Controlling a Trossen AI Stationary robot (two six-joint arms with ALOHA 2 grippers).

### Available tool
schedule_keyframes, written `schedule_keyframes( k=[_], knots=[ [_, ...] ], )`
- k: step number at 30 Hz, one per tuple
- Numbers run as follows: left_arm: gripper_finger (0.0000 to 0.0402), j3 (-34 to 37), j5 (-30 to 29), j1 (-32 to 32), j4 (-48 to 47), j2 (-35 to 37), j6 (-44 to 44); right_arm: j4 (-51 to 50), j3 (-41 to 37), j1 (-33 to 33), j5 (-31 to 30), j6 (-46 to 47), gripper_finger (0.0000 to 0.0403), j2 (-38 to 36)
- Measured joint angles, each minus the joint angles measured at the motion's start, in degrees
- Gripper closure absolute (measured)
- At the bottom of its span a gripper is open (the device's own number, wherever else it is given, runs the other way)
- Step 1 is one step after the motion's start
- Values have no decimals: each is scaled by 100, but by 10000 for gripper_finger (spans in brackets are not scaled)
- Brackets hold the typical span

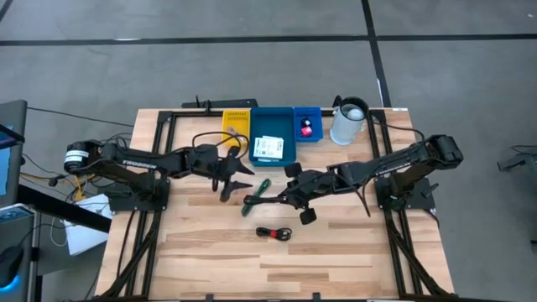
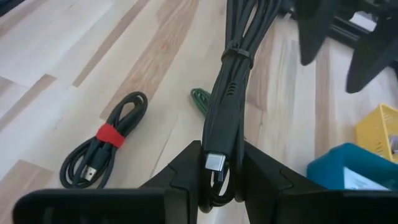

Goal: Pick and place items into bin
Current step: Put the top black charger cable into the yellow bin

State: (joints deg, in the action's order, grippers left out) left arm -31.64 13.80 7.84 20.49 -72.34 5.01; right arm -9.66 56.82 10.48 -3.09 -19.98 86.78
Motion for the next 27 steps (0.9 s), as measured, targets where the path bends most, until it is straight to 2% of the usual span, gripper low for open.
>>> schedule_keyframes(
  k=[15,27],
  knots=[
    [209,0,8,-595,-13,0,785,203,0,-248,-2,-246,322,17],
    [209,2,-80,-757,738,-2,780,244,0,-459,7,-103,322,70]
  ],
)
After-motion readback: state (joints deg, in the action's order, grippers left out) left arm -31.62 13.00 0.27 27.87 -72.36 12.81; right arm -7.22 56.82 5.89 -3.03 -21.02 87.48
